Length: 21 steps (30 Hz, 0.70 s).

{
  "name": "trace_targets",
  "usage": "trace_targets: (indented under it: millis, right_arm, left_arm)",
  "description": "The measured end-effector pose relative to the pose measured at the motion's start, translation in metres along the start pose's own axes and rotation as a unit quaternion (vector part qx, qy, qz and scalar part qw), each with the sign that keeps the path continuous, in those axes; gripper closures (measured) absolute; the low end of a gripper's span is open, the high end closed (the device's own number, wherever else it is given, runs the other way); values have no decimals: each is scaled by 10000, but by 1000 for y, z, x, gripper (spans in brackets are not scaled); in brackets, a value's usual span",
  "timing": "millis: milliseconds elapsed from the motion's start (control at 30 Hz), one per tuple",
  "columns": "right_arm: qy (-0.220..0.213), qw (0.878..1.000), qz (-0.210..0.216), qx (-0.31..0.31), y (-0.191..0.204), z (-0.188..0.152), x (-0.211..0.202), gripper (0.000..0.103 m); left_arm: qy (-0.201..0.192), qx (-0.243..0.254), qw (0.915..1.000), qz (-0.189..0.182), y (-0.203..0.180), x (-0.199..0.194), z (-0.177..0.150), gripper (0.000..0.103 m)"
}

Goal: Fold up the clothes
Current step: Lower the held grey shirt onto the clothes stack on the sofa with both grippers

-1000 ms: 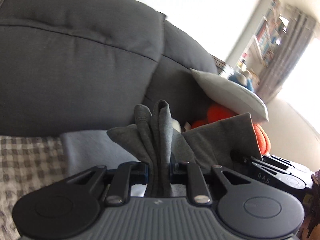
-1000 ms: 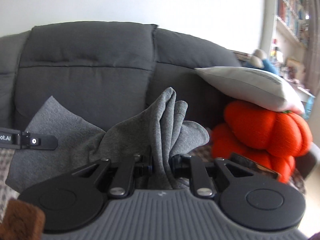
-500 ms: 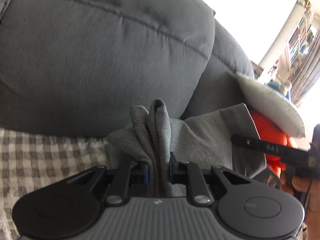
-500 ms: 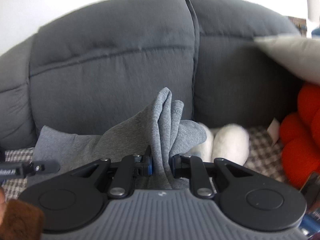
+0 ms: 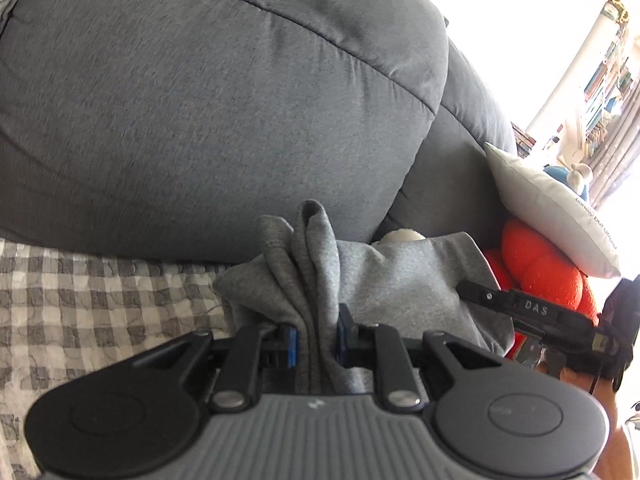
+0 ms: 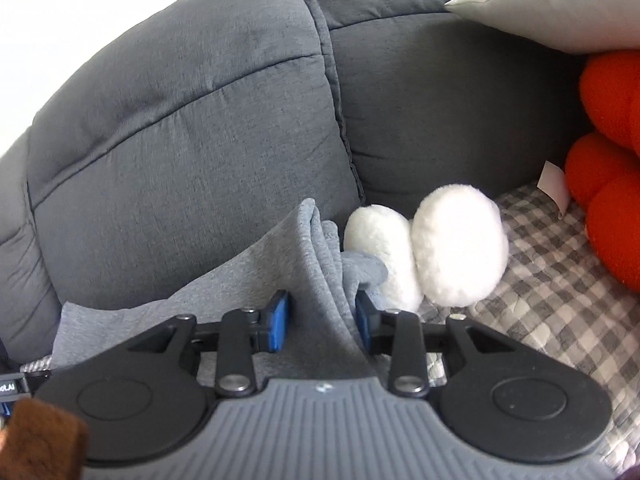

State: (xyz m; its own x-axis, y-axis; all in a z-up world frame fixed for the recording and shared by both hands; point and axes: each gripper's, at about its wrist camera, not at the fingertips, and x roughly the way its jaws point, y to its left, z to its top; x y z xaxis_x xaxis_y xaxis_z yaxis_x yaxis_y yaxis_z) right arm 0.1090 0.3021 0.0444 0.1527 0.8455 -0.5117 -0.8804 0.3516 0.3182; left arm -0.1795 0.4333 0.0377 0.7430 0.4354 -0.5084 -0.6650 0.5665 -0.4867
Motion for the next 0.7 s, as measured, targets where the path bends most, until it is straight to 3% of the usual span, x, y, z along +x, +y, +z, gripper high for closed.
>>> trace_targets:
  millis: [100,133,233,433,700]
  right_arm:
    - [-100,9999,0,34,-1,-3,-4,69]
    - [-119,9999,3,49,-2,-4,-5,78]
    - [-153,9999,-55,25,1,-5,-7,84]
    - [-320,9995,-26,34,8,2,-12,85]
    - [-104,9995,-284,-103,6,-8,1,84]
  left_arm:
    - [-38,1,10000,-50,1,0,1,87]
    - [-50,1,10000,-67,2,-1,1,87]
    - [-103,-28,9999,-131,3,-3,3,88]
    - [-160,-155,9996,-189,6,-6,9,88]
    - [-32,-100,9999,-46,12,6,0,86]
